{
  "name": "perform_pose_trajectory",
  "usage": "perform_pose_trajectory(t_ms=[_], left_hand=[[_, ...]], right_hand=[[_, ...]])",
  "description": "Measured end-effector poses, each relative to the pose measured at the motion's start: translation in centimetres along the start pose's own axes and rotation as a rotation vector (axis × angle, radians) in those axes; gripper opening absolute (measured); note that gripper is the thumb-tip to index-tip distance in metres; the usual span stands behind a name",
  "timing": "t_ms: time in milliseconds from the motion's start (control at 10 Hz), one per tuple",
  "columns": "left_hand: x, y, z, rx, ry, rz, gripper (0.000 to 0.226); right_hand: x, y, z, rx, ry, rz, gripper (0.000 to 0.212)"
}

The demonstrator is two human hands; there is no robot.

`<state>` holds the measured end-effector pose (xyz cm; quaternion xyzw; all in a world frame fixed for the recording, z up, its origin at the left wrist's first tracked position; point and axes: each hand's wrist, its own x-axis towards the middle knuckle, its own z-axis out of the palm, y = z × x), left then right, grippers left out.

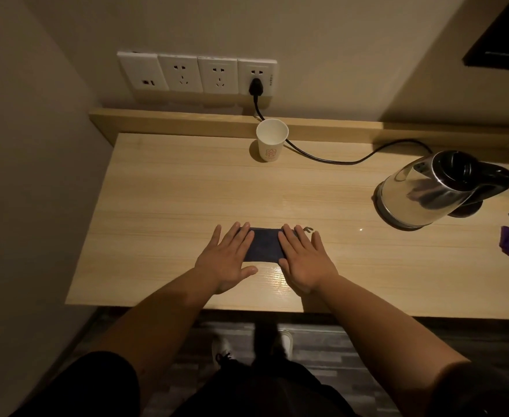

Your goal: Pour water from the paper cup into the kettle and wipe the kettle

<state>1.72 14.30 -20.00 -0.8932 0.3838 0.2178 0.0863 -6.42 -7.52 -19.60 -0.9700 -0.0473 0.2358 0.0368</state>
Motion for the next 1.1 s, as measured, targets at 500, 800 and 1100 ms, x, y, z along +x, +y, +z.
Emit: perform_pose_trajectory(t_ms=[500,800,1100], left_hand=[[-1.0,-1.0,-7.1,-0.341,0.091,-0.123,0.043],[-1.5,-3.3,-17.2,-0.619,-0.623,-0.257,0.035],[-5.7,-6.0,-38.0,-0.284,0.055,-0.212,0.028]], right_hand=[[0.9,1.0,-8.2,0.217,0.13,0.04,0.035],[0.6,1.0,-19.0,0.424,-0.799,0.25,0.034],[-3.6,0.2,-39.2,0.137,0.23,0.175,0.025]])
